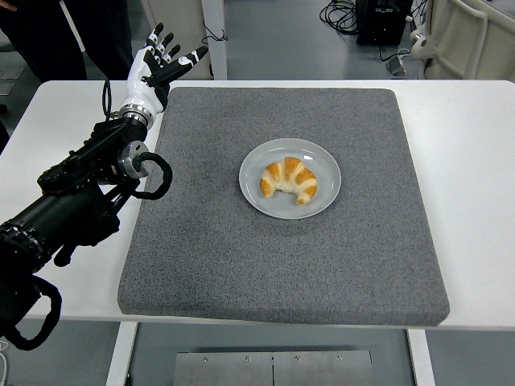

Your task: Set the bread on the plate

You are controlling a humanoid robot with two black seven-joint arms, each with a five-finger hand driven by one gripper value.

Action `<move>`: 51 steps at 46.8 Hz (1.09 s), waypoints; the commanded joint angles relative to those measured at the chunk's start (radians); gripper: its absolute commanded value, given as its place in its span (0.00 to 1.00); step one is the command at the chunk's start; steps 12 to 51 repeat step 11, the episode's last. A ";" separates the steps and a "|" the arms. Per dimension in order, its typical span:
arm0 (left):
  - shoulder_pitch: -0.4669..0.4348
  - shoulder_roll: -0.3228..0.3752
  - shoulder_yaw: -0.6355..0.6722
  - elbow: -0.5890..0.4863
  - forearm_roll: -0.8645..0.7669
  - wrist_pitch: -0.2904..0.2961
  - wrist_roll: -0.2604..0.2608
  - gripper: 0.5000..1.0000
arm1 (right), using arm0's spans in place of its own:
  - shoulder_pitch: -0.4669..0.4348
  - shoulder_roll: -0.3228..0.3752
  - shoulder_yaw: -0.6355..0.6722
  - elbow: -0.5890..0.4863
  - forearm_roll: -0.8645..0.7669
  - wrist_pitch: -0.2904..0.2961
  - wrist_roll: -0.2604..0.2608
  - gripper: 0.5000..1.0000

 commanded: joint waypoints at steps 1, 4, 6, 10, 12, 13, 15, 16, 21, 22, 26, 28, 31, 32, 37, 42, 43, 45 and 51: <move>-0.008 -0.003 0.001 0.060 -0.044 -0.068 0.002 0.94 | 0.000 0.000 -0.003 -0.002 0.000 0.001 0.001 1.00; -0.011 -0.015 0.001 0.080 -0.045 -0.080 0.002 0.94 | 0.000 0.000 -0.005 -0.004 0.000 0.001 0.000 1.00; -0.011 -0.026 0.001 0.085 -0.045 -0.081 0.002 0.94 | 0.000 0.000 -0.005 -0.002 0.000 -0.001 0.000 1.00; -0.011 -0.031 -0.004 0.085 -0.047 -0.091 0.002 0.94 | 0.000 0.000 -0.003 -0.005 0.000 -0.001 0.000 1.00; -0.011 -0.031 -0.004 0.086 -0.048 -0.095 0.002 0.94 | 0.001 0.000 0.000 -0.004 0.000 0.001 0.000 1.00; -0.011 -0.031 -0.004 0.086 -0.048 -0.095 0.002 0.94 | 0.001 0.000 0.000 -0.004 0.000 0.001 0.000 1.00; -0.011 -0.031 -0.004 0.086 -0.048 -0.095 0.002 0.94 | 0.001 0.000 0.000 -0.004 0.000 0.001 0.000 1.00; -0.011 -0.031 -0.004 0.086 -0.048 -0.095 0.002 0.94 | 0.001 0.000 0.000 -0.004 0.000 0.001 0.000 1.00; -0.011 -0.031 -0.004 0.086 -0.048 -0.095 0.002 0.94 | 0.001 0.000 0.000 -0.004 0.000 0.001 0.000 1.00; -0.011 -0.031 -0.004 0.086 -0.048 -0.095 0.002 0.94 | 0.001 0.000 0.000 -0.004 0.000 0.001 0.000 1.00; -0.011 -0.031 -0.004 0.086 -0.048 -0.095 0.002 0.94 | 0.001 0.000 0.000 -0.004 0.000 0.001 0.000 1.00; -0.011 -0.031 -0.004 0.086 -0.048 -0.095 0.002 0.94 | 0.001 0.000 0.000 -0.004 0.000 0.001 0.000 1.00; -0.011 -0.031 -0.004 0.086 -0.048 -0.095 0.002 0.94 | 0.001 0.000 0.000 -0.004 0.000 0.001 0.000 1.00; -0.011 -0.031 -0.004 0.086 -0.048 -0.095 0.002 0.94 | 0.001 0.000 0.000 -0.004 0.000 0.001 0.000 1.00; -0.011 -0.031 -0.004 0.086 -0.048 -0.095 0.002 0.94 | 0.001 0.000 0.000 -0.004 0.000 0.001 0.000 1.00; -0.011 -0.031 -0.004 0.086 -0.048 -0.095 0.002 0.94 | 0.001 0.000 0.000 -0.004 0.000 0.001 0.000 1.00; -0.011 -0.031 -0.004 0.086 -0.048 -0.095 0.002 0.94 | 0.001 0.000 0.000 -0.004 0.000 0.001 0.000 1.00; -0.011 -0.031 -0.004 0.086 -0.048 -0.095 0.002 0.94 | 0.001 0.000 0.000 -0.004 0.000 0.001 0.000 1.00; -0.011 -0.031 -0.004 0.086 -0.048 -0.095 0.002 0.94 | 0.001 0.000 0.000 -0.004 0.000 0.001 0.000 1.00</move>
